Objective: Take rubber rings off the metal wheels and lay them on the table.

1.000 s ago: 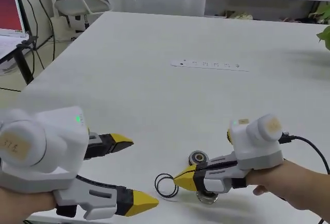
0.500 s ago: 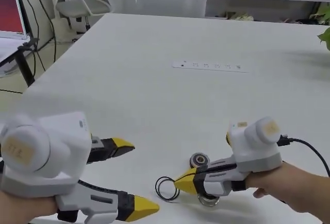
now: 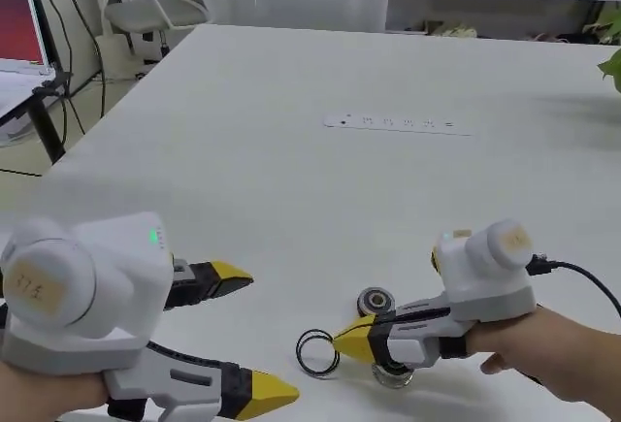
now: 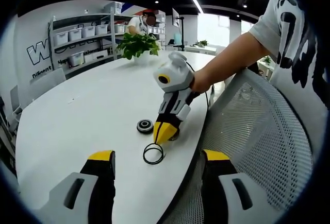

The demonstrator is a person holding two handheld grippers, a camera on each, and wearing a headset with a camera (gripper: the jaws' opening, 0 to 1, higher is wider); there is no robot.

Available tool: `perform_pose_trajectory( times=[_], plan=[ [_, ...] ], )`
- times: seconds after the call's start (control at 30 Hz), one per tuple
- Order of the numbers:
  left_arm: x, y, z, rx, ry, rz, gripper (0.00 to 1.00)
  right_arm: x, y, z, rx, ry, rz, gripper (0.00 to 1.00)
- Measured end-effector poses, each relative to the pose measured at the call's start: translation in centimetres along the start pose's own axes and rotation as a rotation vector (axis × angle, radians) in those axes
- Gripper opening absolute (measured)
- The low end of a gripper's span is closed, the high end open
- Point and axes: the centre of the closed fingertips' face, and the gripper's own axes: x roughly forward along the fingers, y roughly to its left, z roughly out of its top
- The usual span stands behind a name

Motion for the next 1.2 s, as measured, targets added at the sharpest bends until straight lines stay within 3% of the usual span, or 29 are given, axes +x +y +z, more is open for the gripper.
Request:
perform_pose_trajectory(
  times=[0.57, 1.2],
  plan=[
    [0.0, 0.0, -0.2, -0.003, 0.006, 0.001, 0.65, 0.1, 0.0, -0.4, 0.019, 0.006, 0.005, 0.00],
    [0.1, -0.1, -0.3, -0.006, 0.015, -0.003, 0.65, 0.3, -1.0, -0.9, 0.002, 0.039, -0.042, 0.00]
  ],
)
